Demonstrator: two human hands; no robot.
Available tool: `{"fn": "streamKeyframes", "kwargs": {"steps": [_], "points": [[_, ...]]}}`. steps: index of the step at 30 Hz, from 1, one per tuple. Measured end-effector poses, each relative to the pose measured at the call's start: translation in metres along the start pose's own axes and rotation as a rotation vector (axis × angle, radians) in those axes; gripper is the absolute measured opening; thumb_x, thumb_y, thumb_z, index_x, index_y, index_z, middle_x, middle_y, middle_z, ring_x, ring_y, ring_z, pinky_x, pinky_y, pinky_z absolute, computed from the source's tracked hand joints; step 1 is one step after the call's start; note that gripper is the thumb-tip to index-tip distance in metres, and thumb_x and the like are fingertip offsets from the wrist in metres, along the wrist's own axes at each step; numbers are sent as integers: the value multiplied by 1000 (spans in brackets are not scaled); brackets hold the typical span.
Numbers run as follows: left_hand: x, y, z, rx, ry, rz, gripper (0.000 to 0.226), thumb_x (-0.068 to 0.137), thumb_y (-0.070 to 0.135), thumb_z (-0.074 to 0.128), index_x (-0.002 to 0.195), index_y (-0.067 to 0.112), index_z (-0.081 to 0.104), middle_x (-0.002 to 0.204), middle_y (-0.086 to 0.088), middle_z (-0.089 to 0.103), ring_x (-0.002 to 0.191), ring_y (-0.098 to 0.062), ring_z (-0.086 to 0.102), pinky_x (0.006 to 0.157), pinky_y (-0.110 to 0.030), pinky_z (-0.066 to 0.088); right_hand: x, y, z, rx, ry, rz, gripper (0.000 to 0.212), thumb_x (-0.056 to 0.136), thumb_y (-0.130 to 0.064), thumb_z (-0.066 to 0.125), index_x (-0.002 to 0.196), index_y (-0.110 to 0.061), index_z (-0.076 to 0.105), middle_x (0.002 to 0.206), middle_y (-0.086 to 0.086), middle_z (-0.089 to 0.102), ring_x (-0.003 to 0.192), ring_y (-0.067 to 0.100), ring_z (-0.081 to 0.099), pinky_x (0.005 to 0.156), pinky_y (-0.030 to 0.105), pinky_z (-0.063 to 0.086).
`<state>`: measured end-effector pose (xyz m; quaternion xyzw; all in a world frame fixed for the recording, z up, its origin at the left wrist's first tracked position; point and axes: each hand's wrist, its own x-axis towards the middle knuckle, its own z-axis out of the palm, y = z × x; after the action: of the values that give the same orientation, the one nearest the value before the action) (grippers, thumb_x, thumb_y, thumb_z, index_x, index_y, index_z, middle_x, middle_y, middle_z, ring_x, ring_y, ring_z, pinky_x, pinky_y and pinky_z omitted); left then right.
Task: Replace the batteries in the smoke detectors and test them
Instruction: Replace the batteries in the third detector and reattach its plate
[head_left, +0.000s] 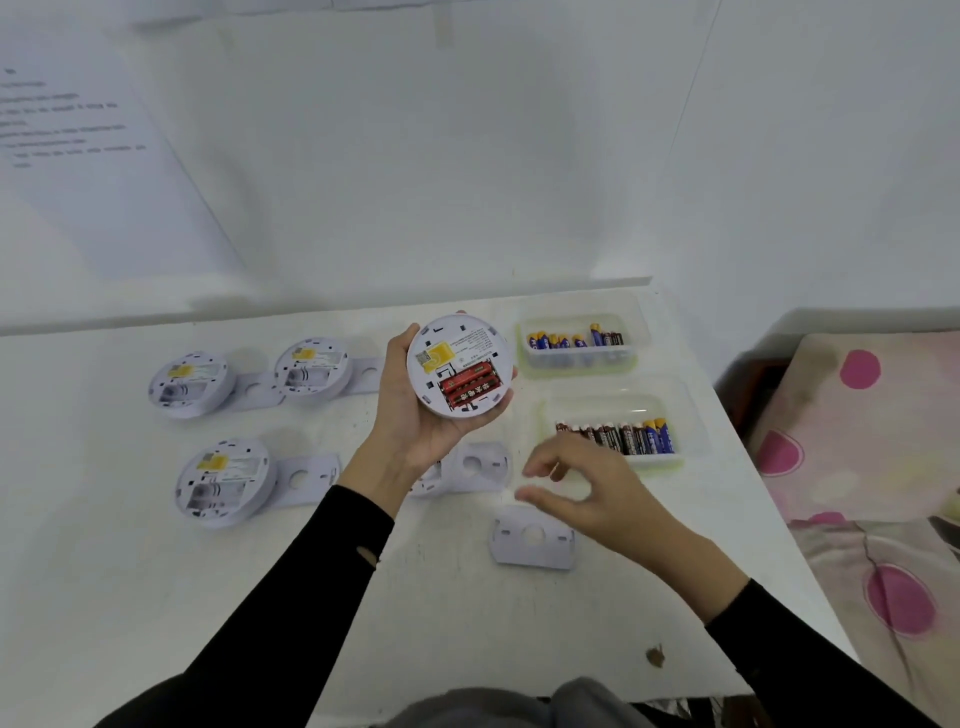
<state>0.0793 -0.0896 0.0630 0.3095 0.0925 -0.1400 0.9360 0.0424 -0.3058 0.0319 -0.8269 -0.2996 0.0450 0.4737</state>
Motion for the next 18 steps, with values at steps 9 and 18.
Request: {"fn": "streamKeyframes", "kwargs": {"steps": [9,18], "points": [[-24,-9,-7,-15,24,0,49,93,55,44,123,21,63,132,-17,60,116,-43,58,86,-48,56,-35,27,20,-344,-242,-14,63,78,-53,70,131,-27,50,131,-10,53,120,6,45,103,17,32],[-25,-1,-1,-31,22,46,52,90,54,46,127,19,59,127,-17,62,114,-43,59,86,-48,56,-21,0,9,-68,-29,38,58,74,-32,80,123,-30,49,120,-18,50,112,-1,47,93,14,40]]}}
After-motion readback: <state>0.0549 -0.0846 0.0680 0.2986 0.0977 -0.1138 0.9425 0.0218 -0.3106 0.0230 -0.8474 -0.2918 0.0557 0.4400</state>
